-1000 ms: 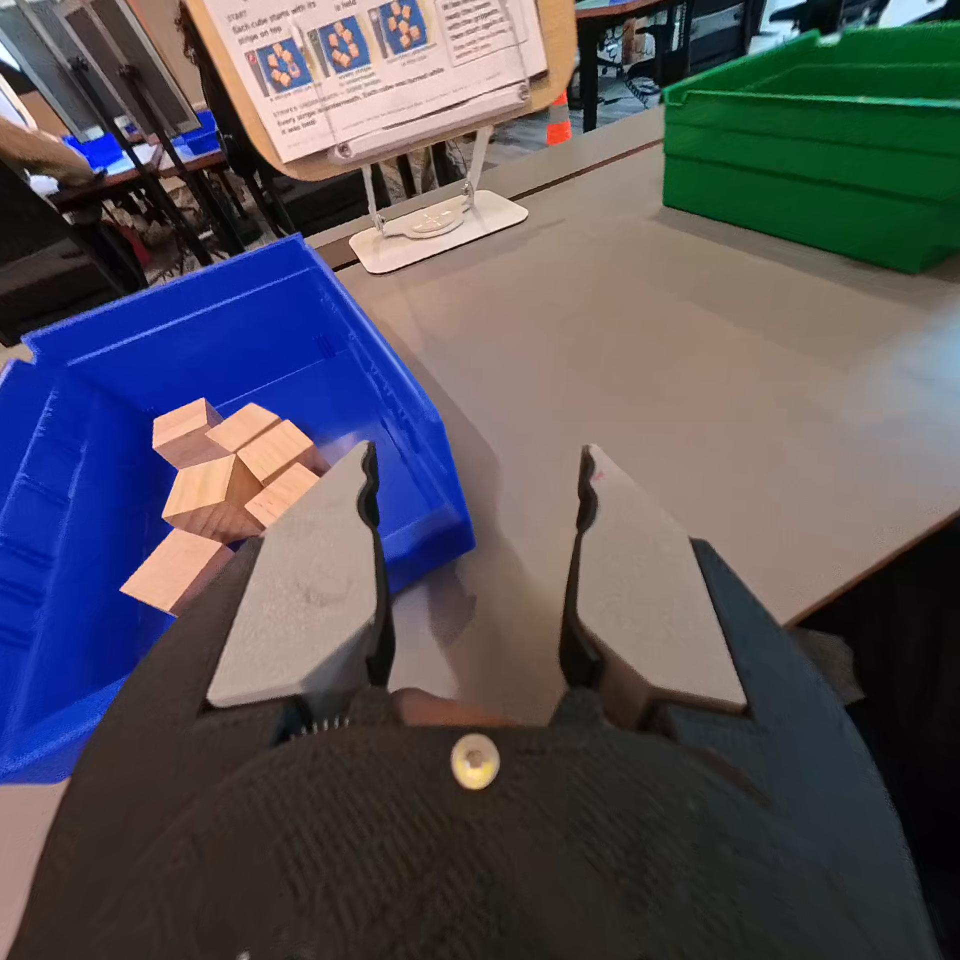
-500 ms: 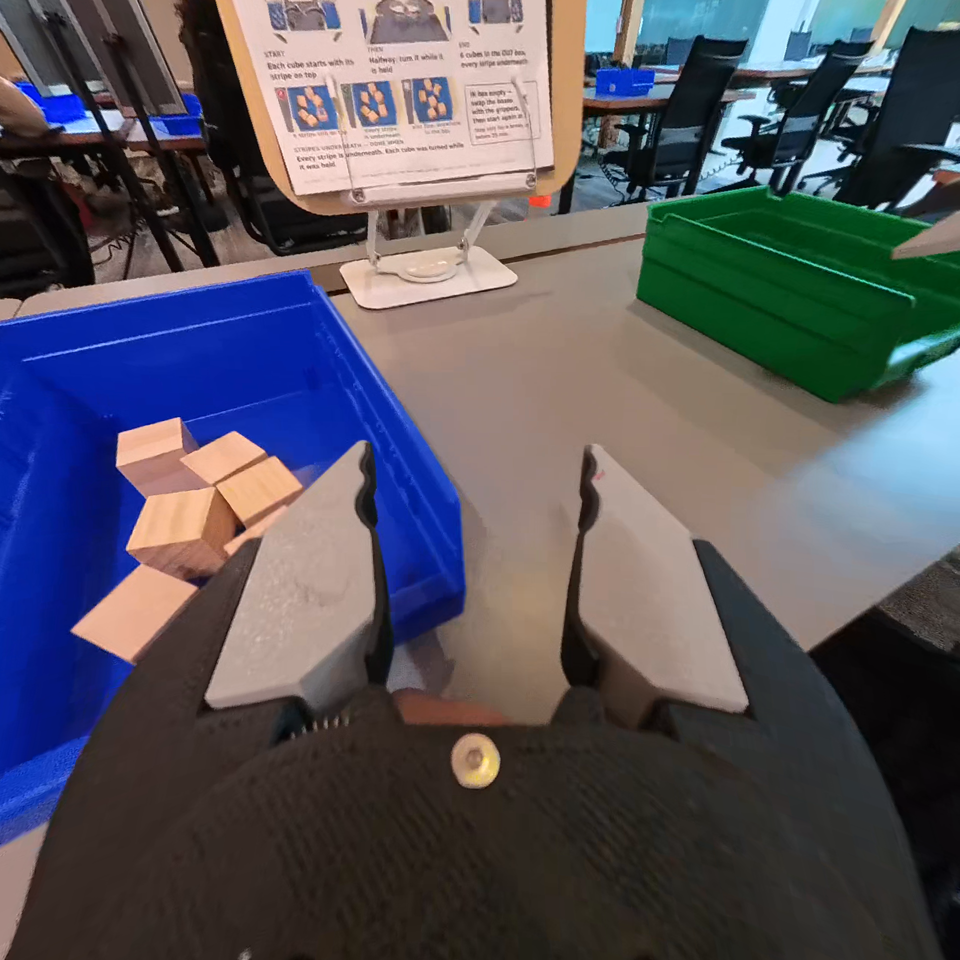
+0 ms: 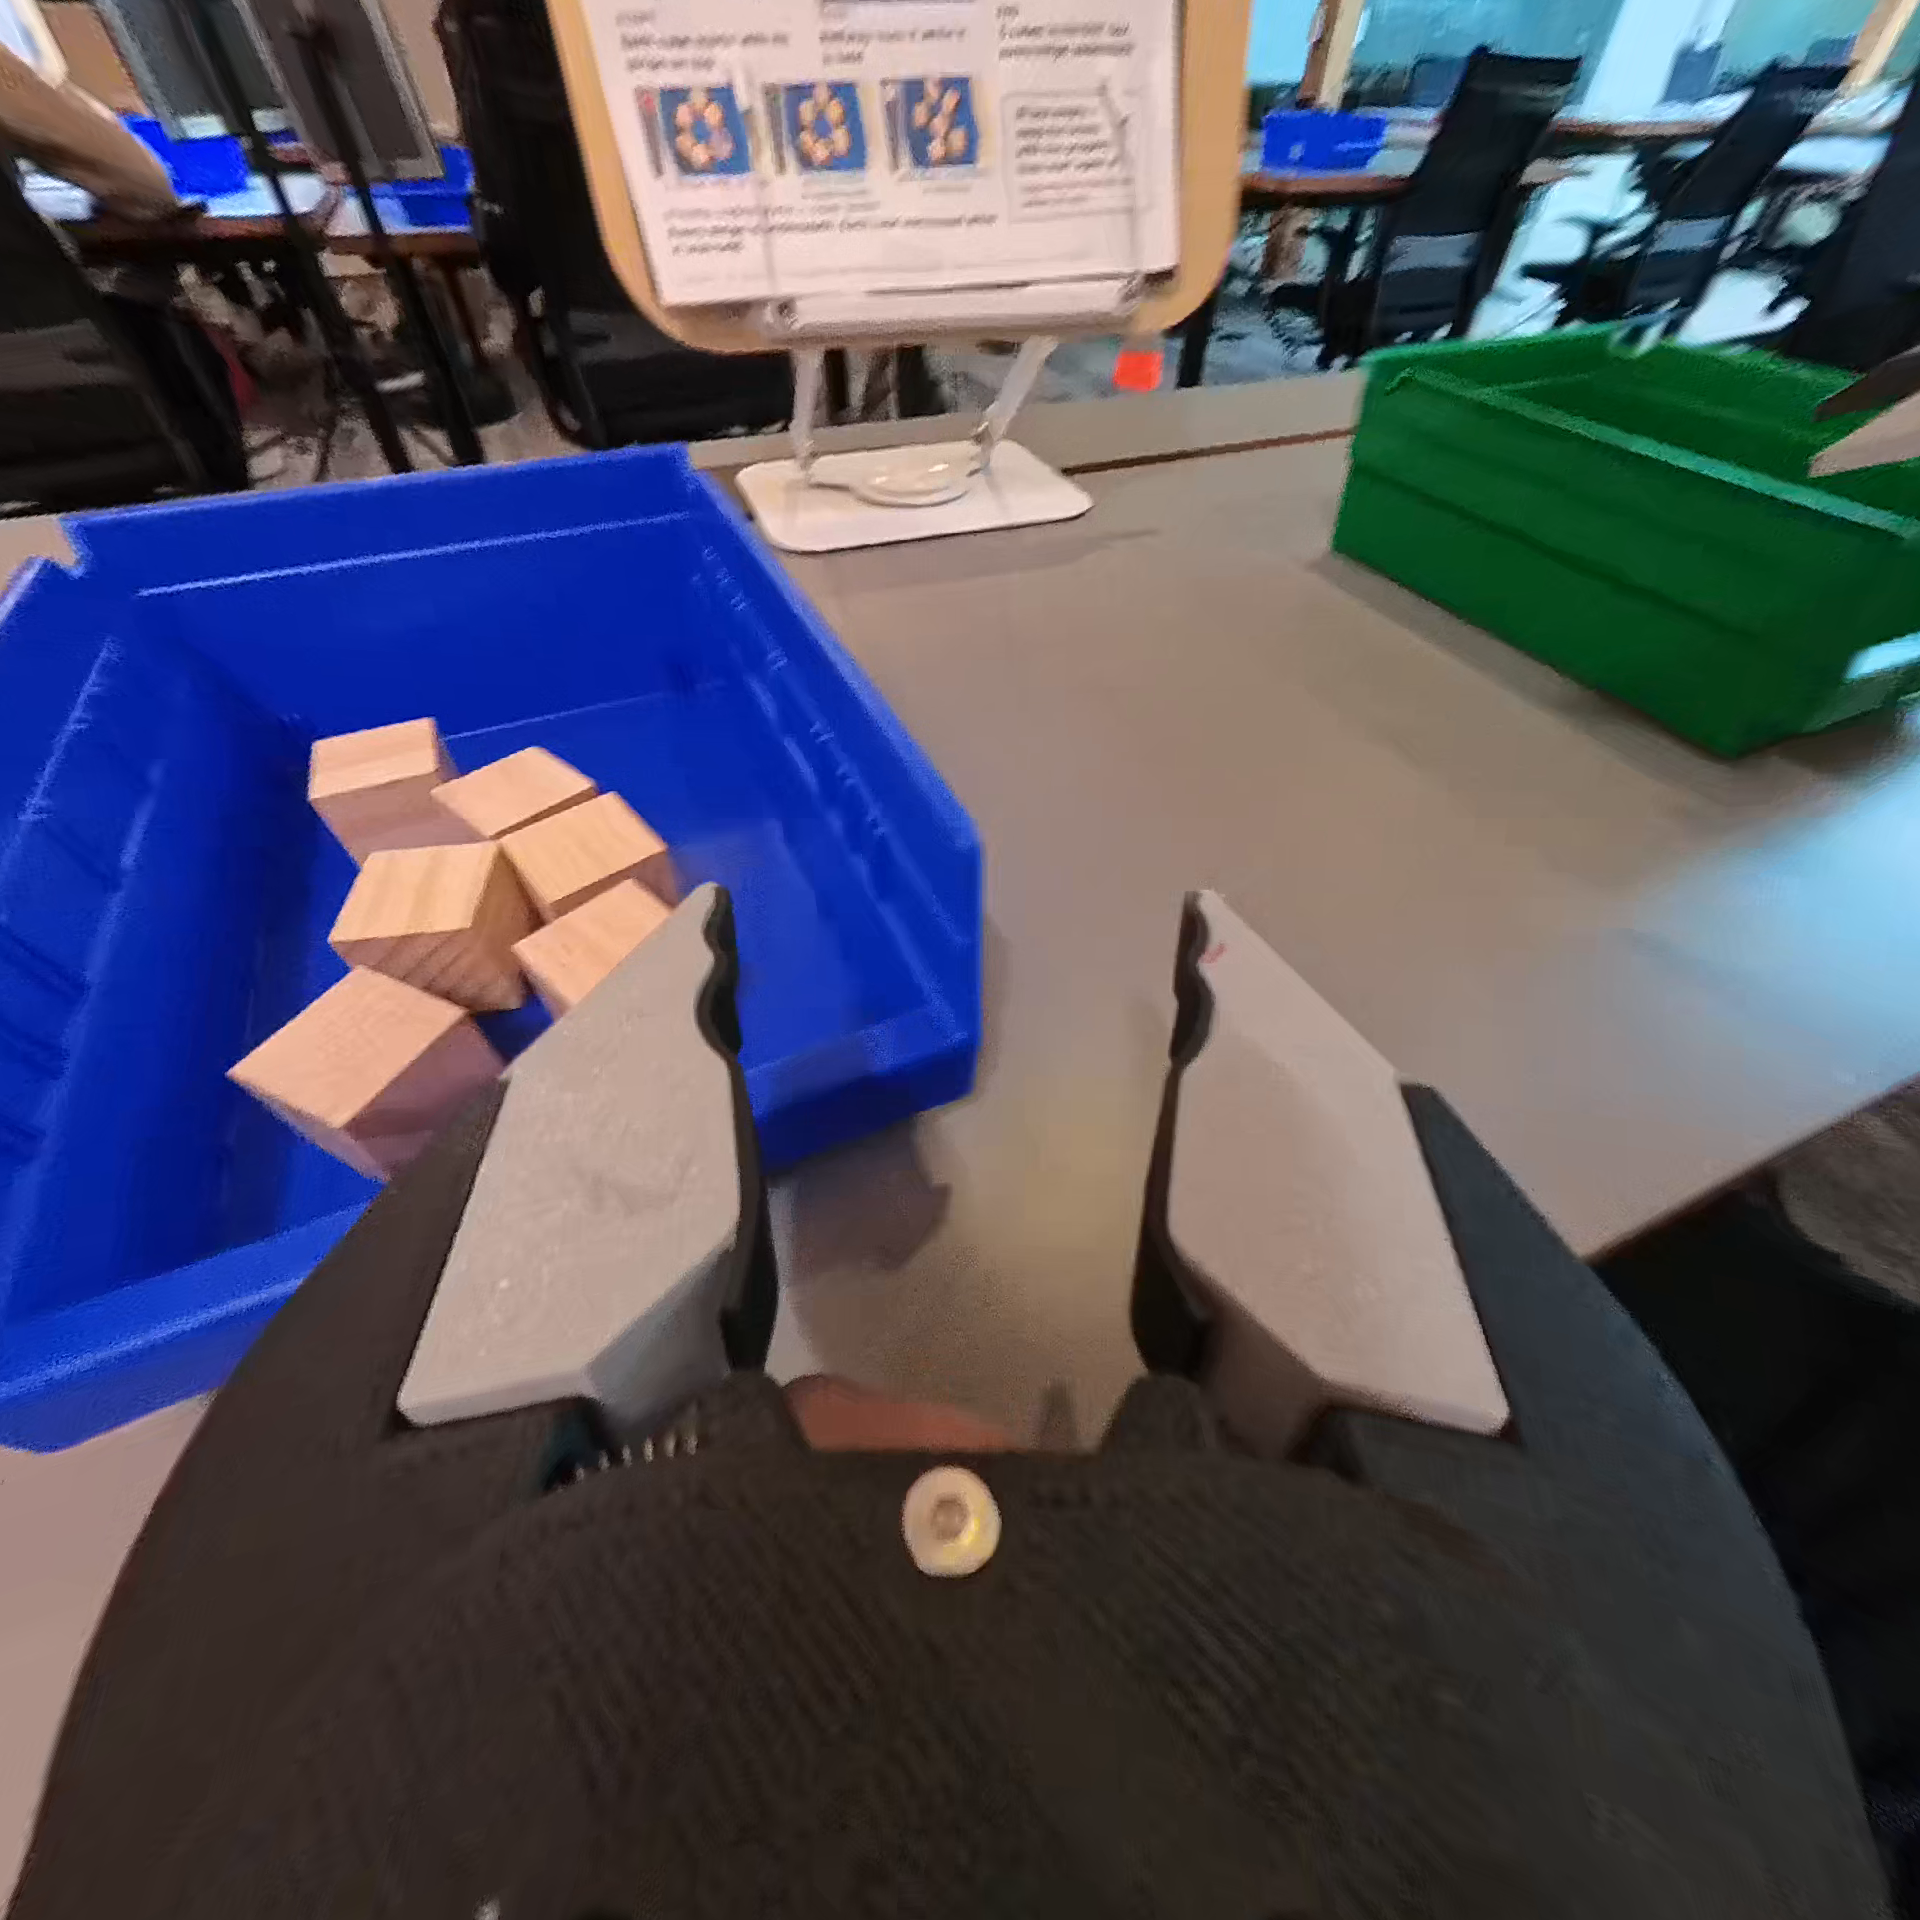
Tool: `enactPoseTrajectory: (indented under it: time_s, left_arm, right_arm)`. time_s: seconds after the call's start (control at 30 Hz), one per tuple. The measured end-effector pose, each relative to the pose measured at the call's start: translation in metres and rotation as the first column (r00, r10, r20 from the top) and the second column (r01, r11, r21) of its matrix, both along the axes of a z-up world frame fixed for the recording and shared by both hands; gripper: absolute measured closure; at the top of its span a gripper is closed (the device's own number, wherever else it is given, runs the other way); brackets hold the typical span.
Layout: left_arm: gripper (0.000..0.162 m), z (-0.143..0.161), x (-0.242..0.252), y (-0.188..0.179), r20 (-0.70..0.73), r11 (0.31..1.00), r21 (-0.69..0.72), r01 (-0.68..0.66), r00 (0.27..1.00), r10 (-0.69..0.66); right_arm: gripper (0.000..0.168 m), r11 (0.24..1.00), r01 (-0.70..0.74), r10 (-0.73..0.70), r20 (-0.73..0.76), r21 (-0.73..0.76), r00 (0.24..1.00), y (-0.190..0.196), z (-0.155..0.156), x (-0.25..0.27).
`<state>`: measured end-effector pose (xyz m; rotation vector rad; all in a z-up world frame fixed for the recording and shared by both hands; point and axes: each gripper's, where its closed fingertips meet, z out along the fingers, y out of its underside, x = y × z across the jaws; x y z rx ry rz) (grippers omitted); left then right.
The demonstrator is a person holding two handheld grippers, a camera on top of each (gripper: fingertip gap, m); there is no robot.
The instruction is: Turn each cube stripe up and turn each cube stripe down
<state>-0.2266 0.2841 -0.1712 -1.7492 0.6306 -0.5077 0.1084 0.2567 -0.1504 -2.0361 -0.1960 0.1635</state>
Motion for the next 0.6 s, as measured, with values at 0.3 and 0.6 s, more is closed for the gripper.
enactPoseTrajectory:
  time_s: [0.3, 0.6]
  left_arm:
    - [0.058, -0.019, -0.005, 0.059, -0.066, 0.998, -0.039, -0.055, 0.996, 0.052]
    - [0.072, 0.059, -0.009, 0.051, 0.023, 0.994, 0.11, -0.025, 0.999, 0.022]
  right_arm:
    - [0.073, 1.0, -0.004, 0.004, 0.001, -0.016, 1.0, 0.029, 0.003, -0.003]
    - [0.071, 0.986, -0.138, 0.129, 0.095, 0.094, 0.987, 0.018, 0.055, -0.063]
